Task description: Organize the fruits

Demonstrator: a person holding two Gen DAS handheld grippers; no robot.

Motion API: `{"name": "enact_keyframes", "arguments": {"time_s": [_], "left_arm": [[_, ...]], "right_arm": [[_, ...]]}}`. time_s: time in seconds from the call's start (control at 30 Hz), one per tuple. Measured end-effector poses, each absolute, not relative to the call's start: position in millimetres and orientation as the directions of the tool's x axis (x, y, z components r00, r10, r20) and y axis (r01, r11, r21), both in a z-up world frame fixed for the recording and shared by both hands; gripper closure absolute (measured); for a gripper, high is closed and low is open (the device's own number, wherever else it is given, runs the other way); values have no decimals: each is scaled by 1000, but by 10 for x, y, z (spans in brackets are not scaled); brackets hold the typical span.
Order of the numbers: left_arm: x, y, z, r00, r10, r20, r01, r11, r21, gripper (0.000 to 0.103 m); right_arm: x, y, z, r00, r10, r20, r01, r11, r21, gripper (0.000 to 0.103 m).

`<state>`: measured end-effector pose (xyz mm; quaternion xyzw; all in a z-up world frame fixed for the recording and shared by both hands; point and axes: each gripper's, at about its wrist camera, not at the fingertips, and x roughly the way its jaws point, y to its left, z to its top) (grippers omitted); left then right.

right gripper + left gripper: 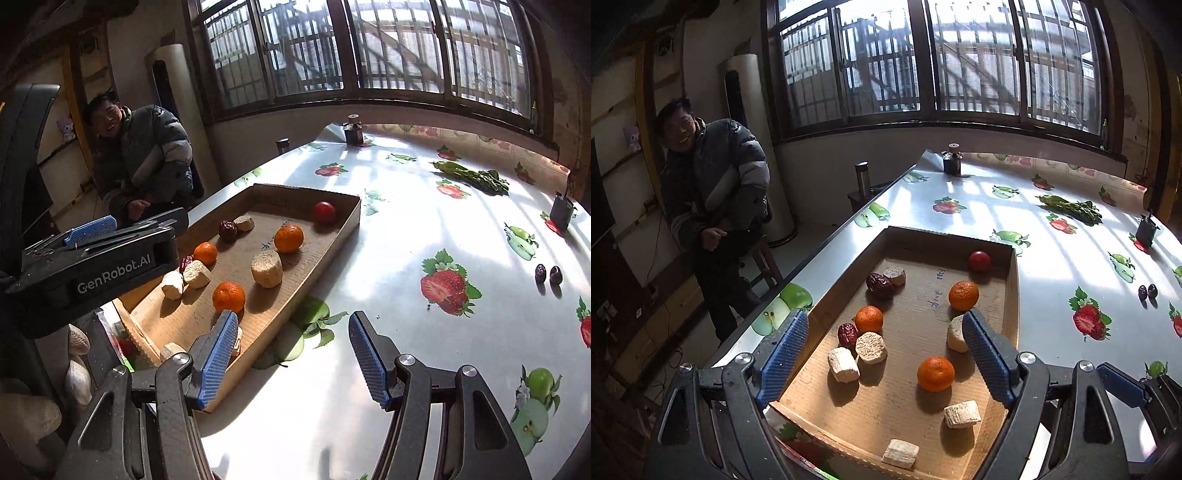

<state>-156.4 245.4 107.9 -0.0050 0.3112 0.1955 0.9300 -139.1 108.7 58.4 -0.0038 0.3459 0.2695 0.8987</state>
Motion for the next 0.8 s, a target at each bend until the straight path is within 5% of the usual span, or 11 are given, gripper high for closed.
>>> {"name": "enact_keyframes", "arguments": {"time_s": [0.8], "left_arm": [[-1351, 1905, 952, 724, 318, -612, -262, 948, 183, 18]], "right_arm": [[-1326, 512, 521, 639, 470, -610, -401, 879, 257, 33]]}}
